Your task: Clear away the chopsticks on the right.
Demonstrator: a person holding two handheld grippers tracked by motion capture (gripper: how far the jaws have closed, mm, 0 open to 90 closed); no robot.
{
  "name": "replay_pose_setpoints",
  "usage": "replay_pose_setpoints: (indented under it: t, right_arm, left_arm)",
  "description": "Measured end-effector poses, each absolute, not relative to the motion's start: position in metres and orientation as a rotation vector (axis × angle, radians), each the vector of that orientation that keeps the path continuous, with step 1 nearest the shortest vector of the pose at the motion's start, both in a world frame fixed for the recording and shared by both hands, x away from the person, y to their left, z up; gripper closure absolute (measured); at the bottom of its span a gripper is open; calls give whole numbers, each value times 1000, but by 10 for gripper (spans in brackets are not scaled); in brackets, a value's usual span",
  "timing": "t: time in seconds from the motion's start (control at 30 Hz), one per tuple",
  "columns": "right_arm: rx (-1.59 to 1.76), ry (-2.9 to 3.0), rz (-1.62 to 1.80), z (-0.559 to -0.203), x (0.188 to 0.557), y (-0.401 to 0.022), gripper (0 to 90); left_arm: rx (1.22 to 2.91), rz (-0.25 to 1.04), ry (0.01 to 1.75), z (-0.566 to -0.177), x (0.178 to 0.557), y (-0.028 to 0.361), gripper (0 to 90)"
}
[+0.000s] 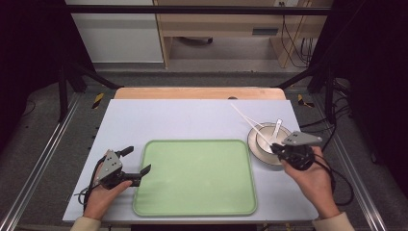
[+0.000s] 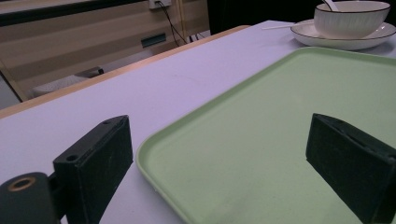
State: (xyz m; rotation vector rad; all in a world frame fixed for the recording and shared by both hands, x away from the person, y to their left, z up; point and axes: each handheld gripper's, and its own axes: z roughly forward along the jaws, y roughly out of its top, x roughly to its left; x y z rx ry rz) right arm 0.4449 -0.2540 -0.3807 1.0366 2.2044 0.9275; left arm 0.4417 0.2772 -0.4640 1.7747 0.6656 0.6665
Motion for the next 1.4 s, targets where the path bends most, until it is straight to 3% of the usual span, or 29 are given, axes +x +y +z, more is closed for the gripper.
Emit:
replay_pose_setpoints:
  t: [0.7, 1.1, 1.3, 1.4]
  right_arm:
    - [1109, 2440, 981, -448, 384, -131, 841]
    - [1137, 2462, 943, -460, 382, -121, 836]
    - [1158, 2435, 976, -456, 381, -124, 733]
    - [1098, 2348, 1036, -431, 381, -141, 659]
  left_arm:
    - [1760, 678, 661, -461, 440, 279, 67]
    - [1761, 670, 661, -462, 440, 279, 67]
    - [1762, 669, 661, -461, 440, 279, 67]
    - [1761, 669, 662, -461, 440, 280, 67]
